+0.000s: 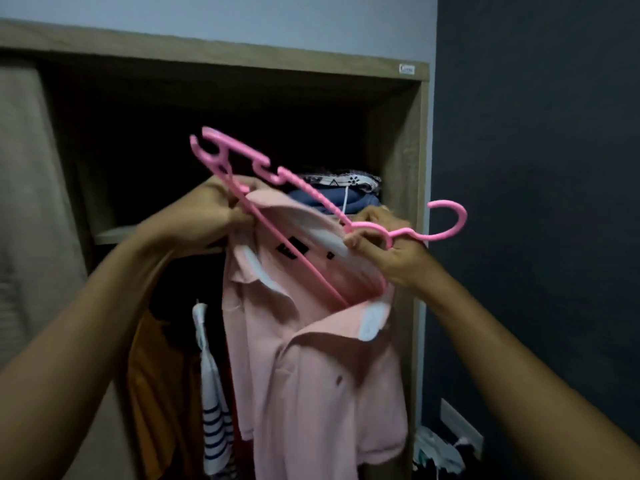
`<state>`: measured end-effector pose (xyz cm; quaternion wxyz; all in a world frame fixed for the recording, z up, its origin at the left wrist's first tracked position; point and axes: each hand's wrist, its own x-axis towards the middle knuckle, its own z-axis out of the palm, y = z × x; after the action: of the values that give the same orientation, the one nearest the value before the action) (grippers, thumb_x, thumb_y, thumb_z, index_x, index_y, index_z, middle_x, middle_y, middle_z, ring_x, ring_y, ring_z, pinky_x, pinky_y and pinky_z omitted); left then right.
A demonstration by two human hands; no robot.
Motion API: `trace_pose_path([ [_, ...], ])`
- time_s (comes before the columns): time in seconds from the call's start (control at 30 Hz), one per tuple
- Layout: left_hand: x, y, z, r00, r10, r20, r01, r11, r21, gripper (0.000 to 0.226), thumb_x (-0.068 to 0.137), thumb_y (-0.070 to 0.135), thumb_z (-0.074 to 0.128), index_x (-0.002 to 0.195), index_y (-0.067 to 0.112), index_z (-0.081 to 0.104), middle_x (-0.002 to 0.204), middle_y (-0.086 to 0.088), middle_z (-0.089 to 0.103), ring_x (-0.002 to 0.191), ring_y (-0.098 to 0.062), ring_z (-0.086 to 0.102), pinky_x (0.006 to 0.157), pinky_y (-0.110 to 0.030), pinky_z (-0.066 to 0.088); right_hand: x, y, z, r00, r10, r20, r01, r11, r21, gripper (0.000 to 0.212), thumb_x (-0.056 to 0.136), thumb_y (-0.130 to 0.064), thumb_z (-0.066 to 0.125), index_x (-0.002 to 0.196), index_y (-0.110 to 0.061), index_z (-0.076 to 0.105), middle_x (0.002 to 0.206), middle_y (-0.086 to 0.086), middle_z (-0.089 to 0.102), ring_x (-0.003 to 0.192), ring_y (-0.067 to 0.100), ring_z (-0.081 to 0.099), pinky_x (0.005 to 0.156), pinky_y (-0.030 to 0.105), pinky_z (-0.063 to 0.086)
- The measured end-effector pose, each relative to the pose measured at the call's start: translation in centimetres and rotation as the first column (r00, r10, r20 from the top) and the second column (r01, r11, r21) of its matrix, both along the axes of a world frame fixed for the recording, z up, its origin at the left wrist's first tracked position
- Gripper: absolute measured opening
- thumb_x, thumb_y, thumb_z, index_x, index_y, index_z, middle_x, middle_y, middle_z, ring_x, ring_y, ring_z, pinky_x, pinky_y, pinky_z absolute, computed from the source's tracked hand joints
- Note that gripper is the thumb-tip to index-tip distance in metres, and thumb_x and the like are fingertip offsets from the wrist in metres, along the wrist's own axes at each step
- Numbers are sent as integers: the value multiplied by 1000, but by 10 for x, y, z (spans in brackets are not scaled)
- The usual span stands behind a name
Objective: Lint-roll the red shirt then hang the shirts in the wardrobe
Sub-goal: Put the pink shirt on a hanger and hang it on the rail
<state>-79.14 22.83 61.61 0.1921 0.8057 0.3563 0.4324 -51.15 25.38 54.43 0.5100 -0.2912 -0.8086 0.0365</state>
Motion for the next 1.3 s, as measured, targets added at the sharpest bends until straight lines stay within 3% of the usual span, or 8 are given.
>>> trace_pose_path([
  [0.17,-52,18,-12,954,266,-135,-271,962,-19,41,77,-12,67,107,16,71,102,-14,72,96,-30,71,87,-50,58,23,-5,17,940,-46,337,157,938,-308,29,87,-61,59,91,-33,66,91,-9,61,87,13,61,85,43,54],
  [0.3,-61,27,-25,899,416,-141,-421,907,-13,25,76,-6,75,93,10,65,83,-8,63,75,-23,61,69,-31,52,25,0,31,801,-112,588,378,857,-350,64,69,-89,47,93,-32,68,91,0,70,88,23,66,84,46,55],
  [0.43,-41,21,-35,892,453,-3,-451,889,-82,20,79,-4,69,76,12,56,67,-9,55,61,-19,51,52,-26,41,0,4,26,657,-77,750,456,833,-314,37,82,-64,62,87,-28,65,85,-3,69,79,20,63,73,38,52],
  [0.5,-23,18,-42,903,413,117,-389,903,-185,27,81,-5,63,69,15,50,63,-11,53,54,-18,52,45,-21,38,-18,8,21,705,-34,708,369,870,-326,32,82,-54,70,86,-23,69,83,-2,71,72,12,60,67,33,48],
  [0.6,-5,13,-52,916,361,175,-296,903,-312,28,85,-3,60,68,15,47,59,-12,56,49,-19,56,44,-23,40,-28,13,20,916,168,364,34,872,-488,18,81,-30,80,92,-17,75,89,1,74,76,5,60,71,27,48],
  [0.73,-10,9,-58,888,410,208,-325,880,-347,24,83,0,63,64,10,53,60,-17,55,42,-19,46,38,-19,37,-16,19,27,966,255,-47,-237,796,-558,27,75,-24,82,88,-3,72,80,11,70,69,17,59,61,25,49],
  [0.9,-7,7,-72,875,446,189,-350,853,-388,19,83,1,66,67,3,55,46,-14,54,31,-18,47,35,-18,37,4,18,64,953,100,286,78,830,-553,25,88,-37,71,92,-13,75,69,-1,63,50,6,44,43,19,32],
  [1.3,22,-4,-69,897,364,252,-312,924,-222,36,88,8,64,57,8,46,44,-9,56,31,-15,49,34,-19,35,-46,19,51,995,-42,86,73,915,-396,20,90,-33,70,88,-13,72,61,3,63,47,21,66,39,23,40],
])
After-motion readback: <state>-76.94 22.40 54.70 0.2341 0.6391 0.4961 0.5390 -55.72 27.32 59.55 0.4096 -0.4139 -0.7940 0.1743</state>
